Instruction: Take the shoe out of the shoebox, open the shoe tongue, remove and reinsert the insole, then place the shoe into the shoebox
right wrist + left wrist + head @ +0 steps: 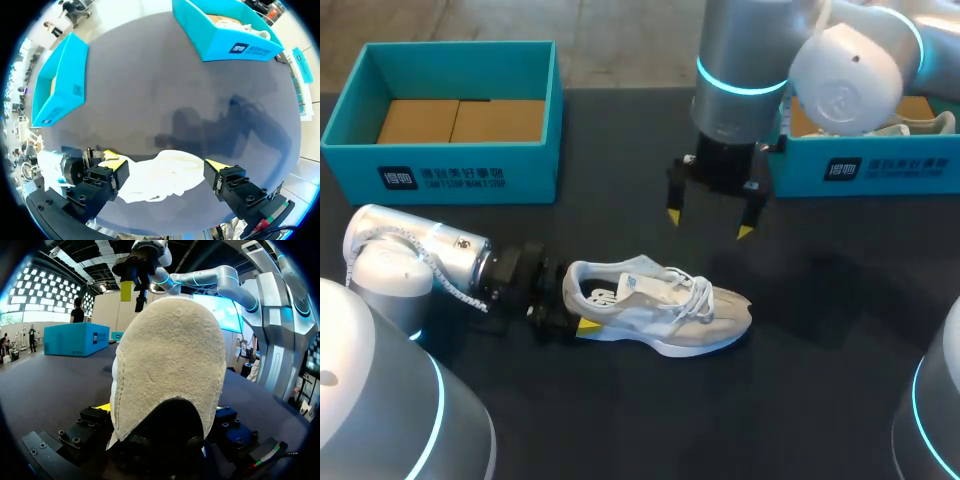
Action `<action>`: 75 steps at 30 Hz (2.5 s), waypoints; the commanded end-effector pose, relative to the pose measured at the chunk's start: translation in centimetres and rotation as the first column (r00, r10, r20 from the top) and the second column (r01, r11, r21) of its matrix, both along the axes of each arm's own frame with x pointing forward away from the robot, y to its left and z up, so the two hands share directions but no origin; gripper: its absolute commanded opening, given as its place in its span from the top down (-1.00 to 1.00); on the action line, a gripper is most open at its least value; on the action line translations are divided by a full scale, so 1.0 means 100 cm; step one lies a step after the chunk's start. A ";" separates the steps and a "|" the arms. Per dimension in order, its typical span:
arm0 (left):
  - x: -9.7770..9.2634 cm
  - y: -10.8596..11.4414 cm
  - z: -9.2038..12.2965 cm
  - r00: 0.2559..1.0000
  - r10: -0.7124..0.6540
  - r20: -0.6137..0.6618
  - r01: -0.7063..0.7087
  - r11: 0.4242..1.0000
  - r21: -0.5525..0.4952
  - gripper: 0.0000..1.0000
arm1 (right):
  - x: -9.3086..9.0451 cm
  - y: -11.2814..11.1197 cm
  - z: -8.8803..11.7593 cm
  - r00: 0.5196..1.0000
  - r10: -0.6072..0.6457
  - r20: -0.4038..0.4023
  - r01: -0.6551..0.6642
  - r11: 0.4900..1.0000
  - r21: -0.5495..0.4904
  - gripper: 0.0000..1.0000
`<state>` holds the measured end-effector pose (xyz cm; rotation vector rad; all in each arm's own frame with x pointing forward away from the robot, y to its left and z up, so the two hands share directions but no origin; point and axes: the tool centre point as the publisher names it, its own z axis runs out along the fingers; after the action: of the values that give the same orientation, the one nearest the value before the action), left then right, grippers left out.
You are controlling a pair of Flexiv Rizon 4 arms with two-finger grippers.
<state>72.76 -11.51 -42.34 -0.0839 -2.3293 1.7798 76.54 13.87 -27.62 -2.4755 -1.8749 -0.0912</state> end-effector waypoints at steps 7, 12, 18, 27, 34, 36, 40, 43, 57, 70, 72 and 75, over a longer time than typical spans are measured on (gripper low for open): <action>0.003 0.003 -0.004 1.000 -0.001 -0.001 0.001 1.000 0.000 1.00 | -0.012 0.044 -0.005 1.000 0.022 -0.015 -0.023 0.999 -0.046 -1.00; 0.003 0.003 -0.004 1.000 -0.001 -0.001 0.001 1.000 0.000 1.00 | -0.015 0.064 -0.009 0.999 0.044 -0.021 -0.045 0.997 -0.061 -1.00; 0.003 0.003 -0.004 1.000 -0.001 -0.001 0.001 1.000 0.000 1.00 | -0.017 0.073 -0.012 0.999 0.035 -0.028 -0.036 0.998 -0.058 -1.00; 0.003 0.003 -0.004 1.000 -0.001 -0.001 0.001 1.000 0.000 1.00 | -0.017 0.073 -0.012 0.999 0.035 -0.028 -0.036 0.998 -0.058 -1.00; 0.003 0.003 -0.004 1.000 -0.001 -0.001 0.001 1.000 0.000 1.00 | -0.017 0.073 -0.012 0.999 0.035 -0.028 -0.036 0.998 -0.058 -1.00; 0.003 0.003 -0.004 1.000 -0.001 -0.001 0.001 1.000 0.000 1.00 | -0.019 0.077 -0.012 0.999 0.016 -0.039 -0.018 0.997 -0.070 -1.00; 0.003 0.003 -0.004 1.000 -0.001 -0.001 0.001 1.000 0.000 1.00 | -0.021 0.086 -0.014 0.999 0.000 -0.034 -0.004 0.996 -0.090 -1.00; 0.003 0.003 -0.004 1.000 -0.001 -0.001 0.001 1.000 0.000 1.00 | -0.021 0.093 -0.014 0.999 -0.003 -0.033 -0.001 0.994 -0.112 -1.00; 0.003 0.003 -0.004 1.000 -0.001 -0.001 0.001 1.000 0.000 1.00 | -0.037 0.119 -0.020 1.000 -0.002 -0.026 -0.003 0.985 -0.173 -1.00; 0.003 0.003 -0.004 1.000 -0.001 -0.001 0.001 1.000 0.000 1.00 | -0.059 0.125 -0.039 0.999 -0.042 -0.006 0.039 0.972 -0.230 -1.00; 0.003 0.003 -0.004 1.000 -0.001 -0.001 0.001 1.000 0.000 1.00 | -0.060 0.125 -0.041 0.999 -0.046 0.003 0.046 0.970 -0.237 -1.00; 0.003 0.003 -0.004 1.000 -0.001 -0.001 0.001 1.000 0.000 1.00 | -0.060 0.123 -0.044 0.998 -0.055 0.011 0.056 0.970 -0.235 -1.00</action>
<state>72.75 -11.52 -42.33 -0.0840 -2.3291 1.7799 71.26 25.58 -31.75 -2.3409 -2.2041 0.1750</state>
